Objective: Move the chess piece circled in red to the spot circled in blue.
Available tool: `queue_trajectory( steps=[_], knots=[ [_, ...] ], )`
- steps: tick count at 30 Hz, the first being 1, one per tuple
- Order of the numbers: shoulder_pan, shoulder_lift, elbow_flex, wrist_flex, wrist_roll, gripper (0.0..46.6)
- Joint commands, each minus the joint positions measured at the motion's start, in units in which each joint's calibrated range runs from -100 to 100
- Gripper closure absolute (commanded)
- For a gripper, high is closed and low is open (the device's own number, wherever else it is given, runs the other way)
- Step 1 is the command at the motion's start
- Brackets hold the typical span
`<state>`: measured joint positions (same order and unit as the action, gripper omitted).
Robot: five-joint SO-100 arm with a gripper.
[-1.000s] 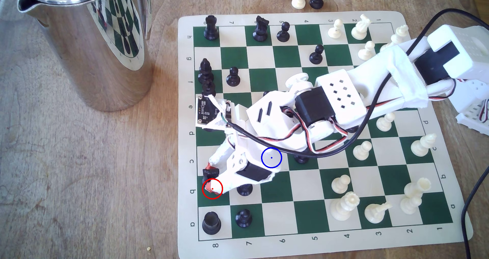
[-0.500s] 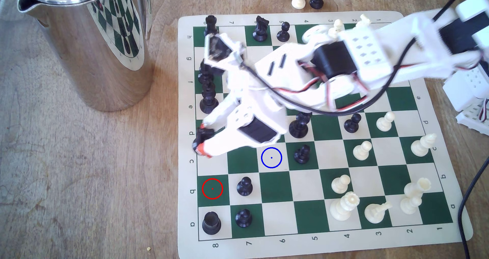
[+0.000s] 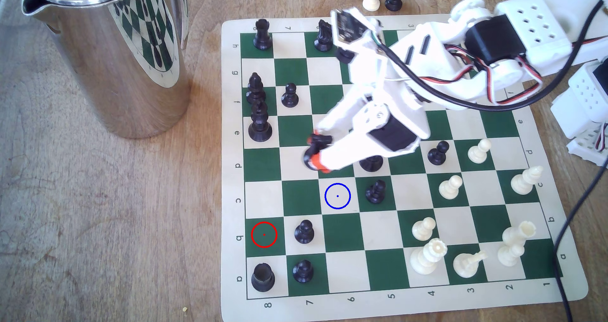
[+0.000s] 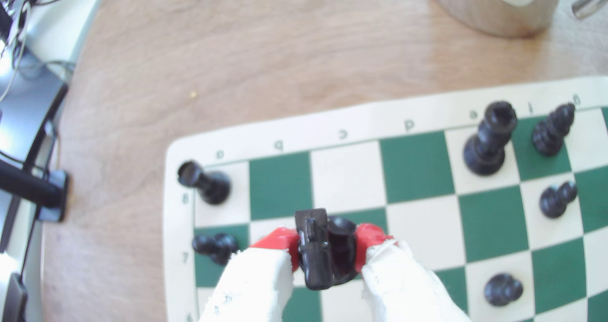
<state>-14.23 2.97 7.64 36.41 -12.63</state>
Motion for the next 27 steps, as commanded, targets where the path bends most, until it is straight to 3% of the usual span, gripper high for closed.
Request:
queue_trajectory(
  steps=[1,7,27],
  knots=[
    [0.4,-9.8,9.2,-4.6,-0.3,46.4],
    [0.9,-8.7,17.4,-9.6,-0.4,46.4],
    [-1.4,0.5,17.4,-11.8,0.1,46.4]
  ],
)
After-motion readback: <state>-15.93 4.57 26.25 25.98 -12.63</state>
